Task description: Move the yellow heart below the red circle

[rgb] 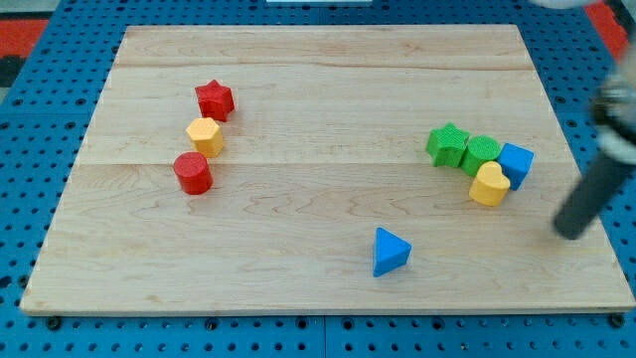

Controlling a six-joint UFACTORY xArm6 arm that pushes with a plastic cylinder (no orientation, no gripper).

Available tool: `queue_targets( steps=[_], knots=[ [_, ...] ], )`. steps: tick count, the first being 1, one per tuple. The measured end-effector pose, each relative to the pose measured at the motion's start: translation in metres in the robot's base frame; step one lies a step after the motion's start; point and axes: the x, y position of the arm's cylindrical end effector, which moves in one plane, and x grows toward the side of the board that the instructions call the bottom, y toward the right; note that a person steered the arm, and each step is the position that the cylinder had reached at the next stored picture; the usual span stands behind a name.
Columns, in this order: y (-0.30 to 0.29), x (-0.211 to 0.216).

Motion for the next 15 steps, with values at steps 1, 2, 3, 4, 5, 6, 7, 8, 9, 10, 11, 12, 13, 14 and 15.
queue_targets(
  steps=[1, 2, 3, 4, 5, 6, 7, 8, 9, 10, 11, 12, 13, 14, 15],
  knots=[
    [-0.007, -0.029],
    [-0.060, -0.054],
    [-0.128, -0.066],
    [-0.179, -0.065],
    [-0.167, -0.065],
    [-0.158, -0.065],
    [-0.158, -0.065],
    [-0.159, -0.065],
    [-0.159, -0.063],
    [-0.170, -0.053],
    [-0.179, -0.037],
    [-0.178, -0.031],
    [-0.159, -0.024],
    [-0.175, -0.022],
    [-0.185, -0.012]
  ],
)
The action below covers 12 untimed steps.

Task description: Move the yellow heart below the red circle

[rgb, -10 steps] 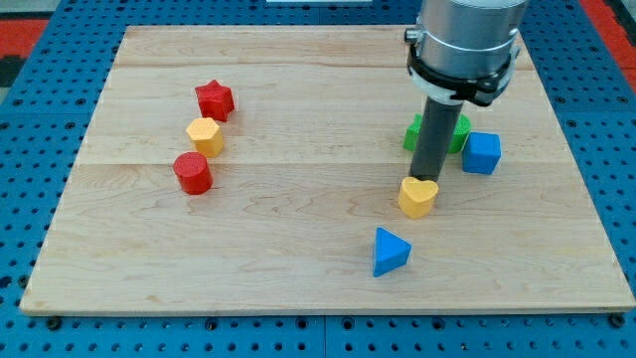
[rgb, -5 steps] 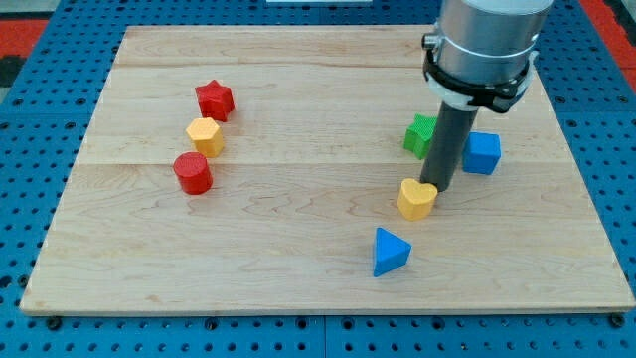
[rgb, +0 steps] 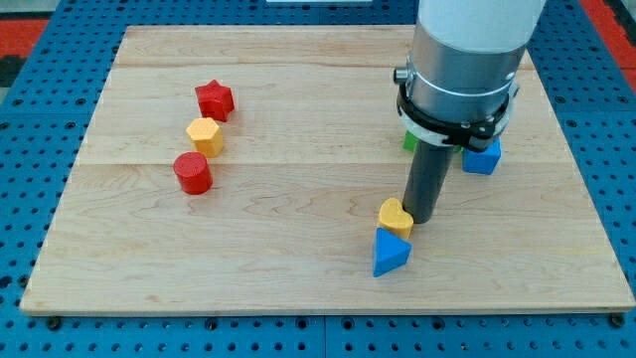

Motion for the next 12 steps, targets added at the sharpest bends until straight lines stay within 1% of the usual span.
queue_targets(
  steps=[1, 2, 3, 4, 5, 6, 7, 8, 10, 11, 12],
  knots=[
    [0.012, 0.006],
    [-0.022, 0.007],
    [-0.071, 0.007],
    [-0.062, 0.008],
    [-0.063, 0.025],
    [-0.117, 0.030],
    [-0.183, 0.008],
    [-0.215, 0.003],
    [-0.160, -0.002],
    [-0.121, 0.010],
    [-0.067, 0.009]
  ],
)
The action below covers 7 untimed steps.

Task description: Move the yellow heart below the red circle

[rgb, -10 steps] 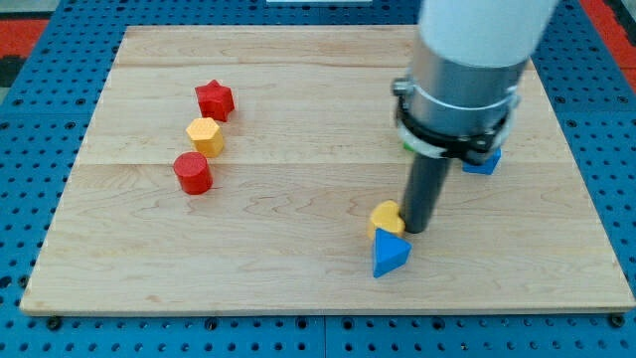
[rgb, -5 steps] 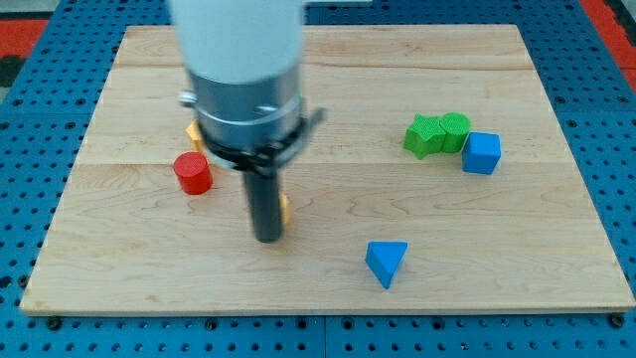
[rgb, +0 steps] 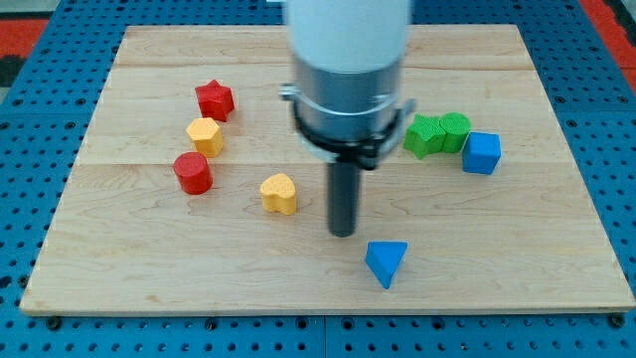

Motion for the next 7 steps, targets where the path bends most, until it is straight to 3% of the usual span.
queue_targets(
  steps=[2, 4, 5, 7],
  knots=[
    [-0.045, -0.035],
    [-0.126, -0.022],
    [-0.128, -0.022],
    [-0.119, -0.066]
  ],
)
